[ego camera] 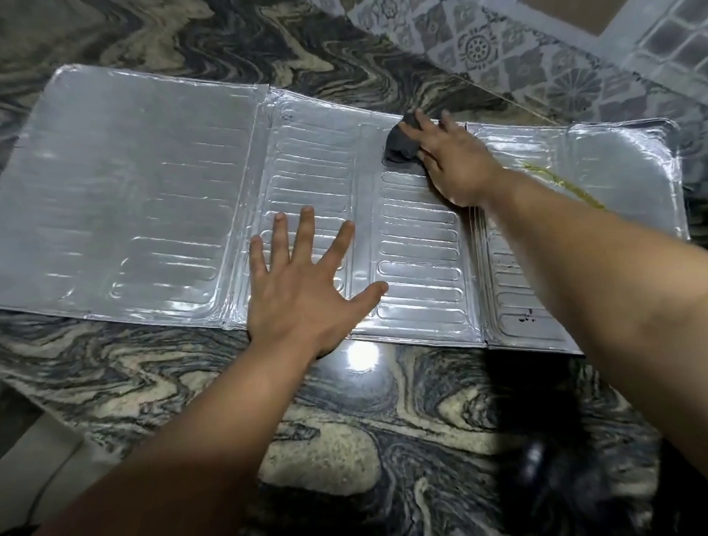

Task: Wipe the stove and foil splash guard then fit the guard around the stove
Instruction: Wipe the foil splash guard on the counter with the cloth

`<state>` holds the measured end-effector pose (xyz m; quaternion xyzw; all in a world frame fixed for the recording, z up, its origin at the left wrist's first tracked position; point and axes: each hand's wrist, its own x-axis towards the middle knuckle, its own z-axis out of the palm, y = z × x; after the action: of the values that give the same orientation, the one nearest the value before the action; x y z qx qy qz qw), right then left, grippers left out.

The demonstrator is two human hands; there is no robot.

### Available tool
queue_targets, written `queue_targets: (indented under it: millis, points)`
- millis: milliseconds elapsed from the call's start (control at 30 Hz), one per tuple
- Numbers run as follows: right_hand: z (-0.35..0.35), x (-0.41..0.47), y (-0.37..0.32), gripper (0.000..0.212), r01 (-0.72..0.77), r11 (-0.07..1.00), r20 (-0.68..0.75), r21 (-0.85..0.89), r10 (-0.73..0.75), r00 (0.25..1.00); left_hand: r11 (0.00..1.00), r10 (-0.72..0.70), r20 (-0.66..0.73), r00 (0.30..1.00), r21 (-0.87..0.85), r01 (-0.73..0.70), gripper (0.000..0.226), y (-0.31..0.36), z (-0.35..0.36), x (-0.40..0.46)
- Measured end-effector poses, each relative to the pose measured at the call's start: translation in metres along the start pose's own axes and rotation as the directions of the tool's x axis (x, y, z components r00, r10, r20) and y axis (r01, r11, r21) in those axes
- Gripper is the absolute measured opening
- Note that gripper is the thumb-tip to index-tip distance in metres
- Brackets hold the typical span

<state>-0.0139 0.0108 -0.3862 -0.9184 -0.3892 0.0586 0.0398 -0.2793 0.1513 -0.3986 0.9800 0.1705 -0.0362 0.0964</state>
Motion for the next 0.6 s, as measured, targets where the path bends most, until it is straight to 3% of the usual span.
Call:
queue_targets:
  millis: [233,600]
  points:
    - [0.002,-0.012,0.006,0.052,-0.176,0.982,-0.029,0.068,0.178,0.984,1.000,-0.010,-0.005,1.000,-0.009,0.010,0.092,0.001,0.001,-0.001]
    - [0.012,-0.110,-0.025,0.050,-0.268,0.958,0.008,0.106,0.269,0.963,0.999,0.019,0.016,1.000,-0.040,-0.018,0.092,0.000,0.000,-0.002]
